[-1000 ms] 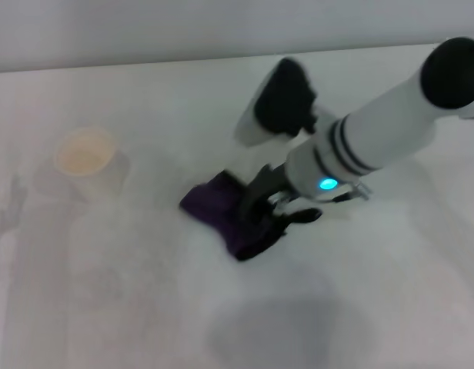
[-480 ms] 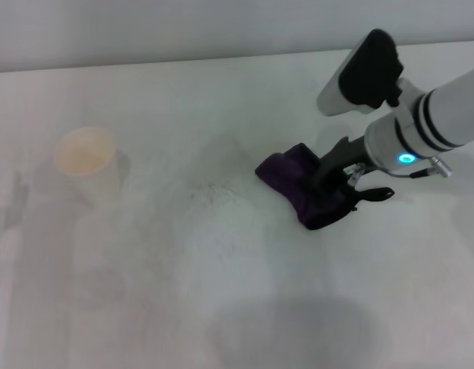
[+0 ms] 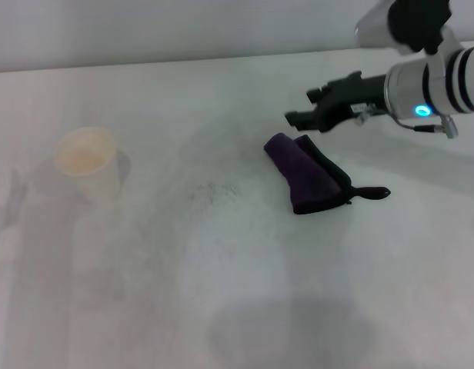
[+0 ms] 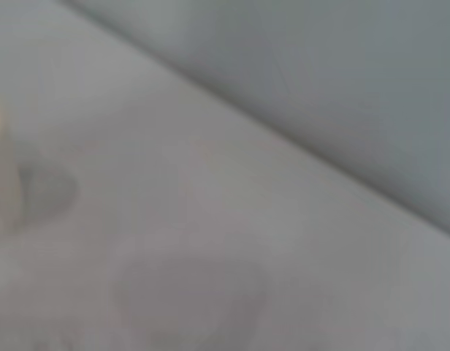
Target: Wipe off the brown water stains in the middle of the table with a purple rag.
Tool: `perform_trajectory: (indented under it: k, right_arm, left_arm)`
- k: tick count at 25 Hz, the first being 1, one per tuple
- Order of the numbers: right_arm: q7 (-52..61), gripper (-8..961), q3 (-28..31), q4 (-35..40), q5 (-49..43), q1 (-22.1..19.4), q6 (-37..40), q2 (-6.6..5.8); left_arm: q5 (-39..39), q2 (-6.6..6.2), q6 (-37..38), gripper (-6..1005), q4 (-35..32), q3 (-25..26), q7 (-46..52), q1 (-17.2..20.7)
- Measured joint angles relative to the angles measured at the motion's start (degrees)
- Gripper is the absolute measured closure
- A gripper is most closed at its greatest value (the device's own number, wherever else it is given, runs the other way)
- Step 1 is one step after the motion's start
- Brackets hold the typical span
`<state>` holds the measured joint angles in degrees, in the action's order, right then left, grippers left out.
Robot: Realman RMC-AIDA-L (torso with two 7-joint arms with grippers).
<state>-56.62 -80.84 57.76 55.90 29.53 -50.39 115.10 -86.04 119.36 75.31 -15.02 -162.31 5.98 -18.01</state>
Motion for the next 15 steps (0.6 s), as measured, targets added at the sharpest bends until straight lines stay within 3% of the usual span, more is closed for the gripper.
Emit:
perform_trajectory:
  k: [2, 3, 4, 7, 11, 15]
  right_arm:
    - [-2.82, 436, 1.76, -0.43, 4.79, -0.24, -0.34, 0.01]
    - [-6.59, 383, 4.11, -1.19, 11.41, -0.94, -0.98, 0.08]
    - [-6.59, 348, 4.11, -1.19, 11.41, -0.94, -0.98, 0.08]
    - [-16.67, 241, 9.48, -5.39, 28.44, -2.44, -5.01, -0.05]
    - [-32.79, 128, 20.96, -20.76, 52.16, -2.79, -17.38, -0.10]
    - [-52.86, 101, 32.12, -36.60, 65.23, -3.17, -24.14, 0.22]
  left_arm:
    - [0.00, 0.00, 0.02, 111, 0.11, 0.10, 0.00, 0.00]
    - [0.01, 0.00, 0.02, 111, 0.17, 0.12, 0.00, 0.00]
    - [0.00, -0.01, 0.02, 111, 0.20, 0.13, 0.00, -0.04]
    - [0.01, -0.07, 0.02, 112, 0.30, 0.15, 0.00, -0.35]
    - [0.00, -0.09, 0.03, 112, 0.45, -0.01, 0.00, -0.58]
    - [1.29, -0.09, 0.05, 112, 0.45, -0.32, 0.00, -0.70]
